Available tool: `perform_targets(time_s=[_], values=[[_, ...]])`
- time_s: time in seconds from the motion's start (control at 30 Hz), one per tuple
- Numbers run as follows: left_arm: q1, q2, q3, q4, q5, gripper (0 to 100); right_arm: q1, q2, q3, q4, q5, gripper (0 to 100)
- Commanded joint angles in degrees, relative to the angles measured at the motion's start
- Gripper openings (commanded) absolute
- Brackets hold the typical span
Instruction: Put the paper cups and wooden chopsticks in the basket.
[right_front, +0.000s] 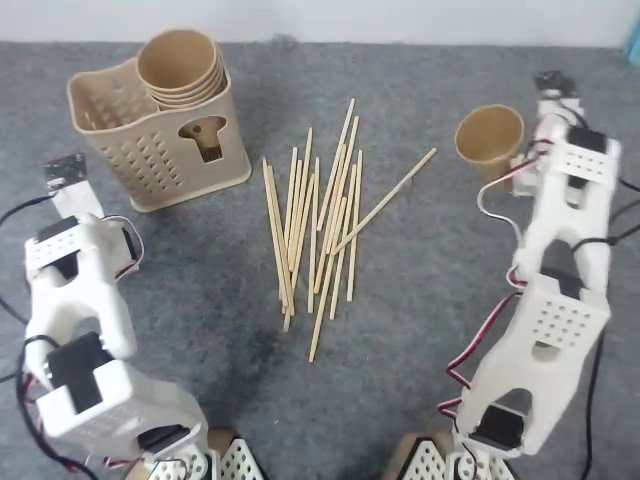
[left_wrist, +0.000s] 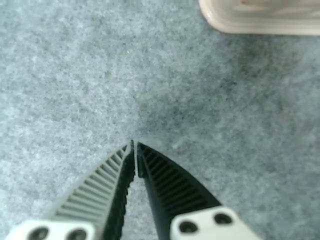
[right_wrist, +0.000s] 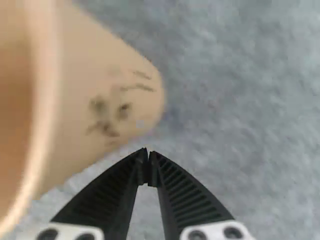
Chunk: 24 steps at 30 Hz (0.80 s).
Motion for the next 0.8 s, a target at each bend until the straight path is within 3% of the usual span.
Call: perform_targets(time_s=[0.0, 0.1, 0.17, 0.33, 0.5, 0.77], values=[[0.2, -0.4, -1.4, -0.9, 0.4, 1, 4.9, -4.0, -0.8, 2.1, 0.4, 0.9], [0.2, -0.4, -1.4, -0.9, 0.4, 1, 8.0, -7.0, -0.8, 2.2, -0.9, 1.3], [0.2, -0.4, -1.4, -0.9, 0.4, 1, 10.0, -10.5, -0.8, 2.2, -5.6, 3.5], [0.2, -0.4, -1.4, -0.9, 0.4, 1, 9.4, -21.0, -0.8, 5.6, -8.5, 18.9], [0.2, -0.4, -1.4, -0.9, 0.4, 1, 5.5, -27.6, -0.8, 5.0, -9.0, 17.9], [0.2, -0.4, -1.4, -0.9, 0.4, 1, -0.4, -26.4, -0.7, 3.1, -15.9, 18.1]])
